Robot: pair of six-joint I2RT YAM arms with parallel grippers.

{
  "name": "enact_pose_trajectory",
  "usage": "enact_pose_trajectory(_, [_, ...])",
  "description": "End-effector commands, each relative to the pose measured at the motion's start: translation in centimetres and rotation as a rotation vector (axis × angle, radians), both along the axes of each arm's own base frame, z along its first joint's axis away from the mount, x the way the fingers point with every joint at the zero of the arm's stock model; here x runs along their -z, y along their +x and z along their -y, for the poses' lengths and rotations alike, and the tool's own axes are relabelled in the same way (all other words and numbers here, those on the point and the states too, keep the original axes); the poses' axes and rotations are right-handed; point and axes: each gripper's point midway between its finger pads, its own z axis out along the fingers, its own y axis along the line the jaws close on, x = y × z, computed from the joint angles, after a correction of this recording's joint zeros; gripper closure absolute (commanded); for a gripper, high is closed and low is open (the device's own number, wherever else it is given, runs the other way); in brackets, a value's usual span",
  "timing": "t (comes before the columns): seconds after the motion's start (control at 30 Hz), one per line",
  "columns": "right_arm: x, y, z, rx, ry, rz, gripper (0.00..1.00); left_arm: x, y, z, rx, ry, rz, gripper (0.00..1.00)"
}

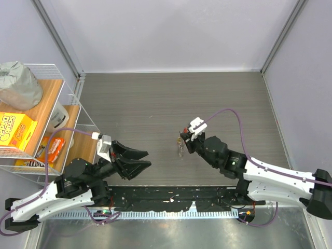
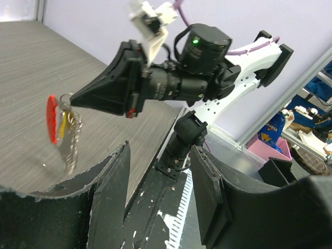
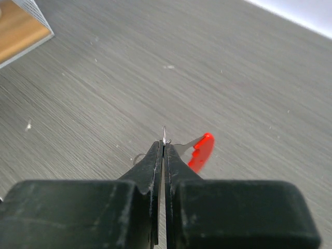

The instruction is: Put the keys on the keyring

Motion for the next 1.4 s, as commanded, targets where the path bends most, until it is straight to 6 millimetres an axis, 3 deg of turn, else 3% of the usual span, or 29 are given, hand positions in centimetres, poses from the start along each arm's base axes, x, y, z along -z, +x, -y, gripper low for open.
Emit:
enact_pose_trajectory(0.0, [1.6,1.4,-1.2,0.012,0.027,-0.093,0.94,-0.4,0.1,-0.1,-0.008,-0.011,-0.007,0.45])
enact_pose_trajectory(0.23, [7.3,5.0,-3.6,0.04,-0.02,-0.229,0.94,-0.4,0.0,-0.5,-0.009,-0.006,-0.009,0.45])
enact_pose_trajectory(0.57, [10.6,10.2,-9.3,0.041,-0.034,-0.327,0.95,0.1,0.0,-0.9,-0.016,-0.002,-0.017,0.45])
enact_pose_trajectory(0.73, [12.5,13.7,-9.2,0.142,-0.046,-0.371,0.94,0.5,0.0,-0.8,-0.015,-0.002,-0.02,0.45])
enact_pose_trajectory(0.8, [12.7,14.0,-9.2,0.145,-0.059,-0.376,0.94,0.4,0.0,-0.9,-0.017,-0.003,-0.018,0.45])
enact_pose_trajectory(0.83, [12.8,14.0,-9.0,0.149,-0.065,-0.376,0.88,0.6,0.0,-1.0,-0.019,-0.002,-0.019,0.45])
enact_pose_trajectory(0.87, [12.6,13.8,-8.9,0.148,-0.067,-0.371,0.82,0.6,0.0,-1.0,-0.019,-0.003,-0.017,0.45])
enact_pose_trajectory(0.97, [10.7,13.7,-7.9,0.168,-0.047,-0.329,0.42,1.0,0.1,-0.9,-0.024,0.009,-0.022,0.45])
enact_pose_trajectory(1.07, [7.4,13.2,-6.4,0.177,-0.027,-0.273,0.2,1.2,0.2,-0.9,-0.028,0.015,-0.024,0.45])
enact_pose_trajectory(1.1, [7.2,12.7,-6.1,0.165,-0.048,-0.283,0.13,1.2,0.3,-0.9,-0.034,0.015,-0.022,0.45])
enact_pose_trajectory(1.13, [5.3,12.5,-5.9,0.155,-0.036,-0.256,0.08,1.4,0.4,-0.9,-0.04,0.019,-0.025,0.45])
enact_pose_trajectory(1.17, [5.2,12.0,-5.5,0.151,-0.054,-0.265,0.03,1.6,0.6,-0.8,-0.046,0.027,-0.025,0.44])
enact_pose_trajectory(1.23, [2.0,11.1,-4.8,0.132,-0.014,-0.234,0.04,1.5,0.7,-0.8,-0.052,0.03,-0.021,0.44])
enact_pose_trajectory(1.37, [-0.8,9.6,-3.0,0.136,-0.005,-0.235,0.05,1.3,1.1,-0.5,-0.069,0.055,-0.01,0.35])
